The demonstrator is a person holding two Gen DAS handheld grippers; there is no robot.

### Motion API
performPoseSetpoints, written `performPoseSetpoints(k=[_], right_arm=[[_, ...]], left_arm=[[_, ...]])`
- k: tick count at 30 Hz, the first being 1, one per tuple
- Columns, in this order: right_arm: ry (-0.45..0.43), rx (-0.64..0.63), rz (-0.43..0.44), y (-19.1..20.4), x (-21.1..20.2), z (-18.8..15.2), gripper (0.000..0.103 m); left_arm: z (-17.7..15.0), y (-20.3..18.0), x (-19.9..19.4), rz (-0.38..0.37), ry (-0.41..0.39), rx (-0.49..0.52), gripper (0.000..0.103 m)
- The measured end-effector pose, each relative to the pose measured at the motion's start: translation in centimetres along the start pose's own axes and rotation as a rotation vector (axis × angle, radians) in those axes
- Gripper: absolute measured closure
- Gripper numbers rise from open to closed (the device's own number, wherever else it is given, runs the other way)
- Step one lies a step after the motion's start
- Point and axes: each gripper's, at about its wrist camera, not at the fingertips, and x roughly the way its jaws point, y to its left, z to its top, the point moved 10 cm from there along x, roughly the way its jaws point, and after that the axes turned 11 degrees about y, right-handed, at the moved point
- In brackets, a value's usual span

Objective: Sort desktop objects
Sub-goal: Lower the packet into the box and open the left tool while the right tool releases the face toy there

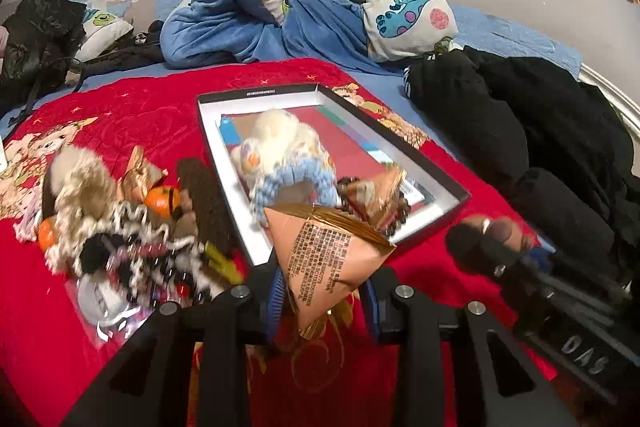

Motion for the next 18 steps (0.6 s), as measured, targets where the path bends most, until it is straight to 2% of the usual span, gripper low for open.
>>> performPoseSetpoints(k=[3,9,12,14,16,18], right_arm=[[0.008,0.026,-0.004,-0.7,0.9,0.6,0.07],[-0.017,0.115,0.022,-1.7,1.8,3.3,0.07],[-0.052,0.073,-0.048,-1.8,1.9,5.1,0.07],[-0.093,-0.011,-0.123,-1.8,2.2,6.1,0.07],[-0.105,-0.017,-0.163,-2.6,2.6,6.7,0.07],[-0.104,0.008,-0.142,-3.0,3.4,7.3,0.07]], left_arm=[[0.9,0.3,0.7,-0.007,-0.001,-0.012,0.07],[2.5,0.5,2.1,0.044,-0.027,0.018,0.07],[2.8,0.5,3.1,0.028,-0.025,0.013,0.07],[2.9,0.4,3.5,0.032,-0.037,0.022,0.07],[3.1,0.3,4.1,0.011,-0.035,0.025,0.07],[3.1,0.4,4.5,-0.013,-0.031,0.016,0.07]])
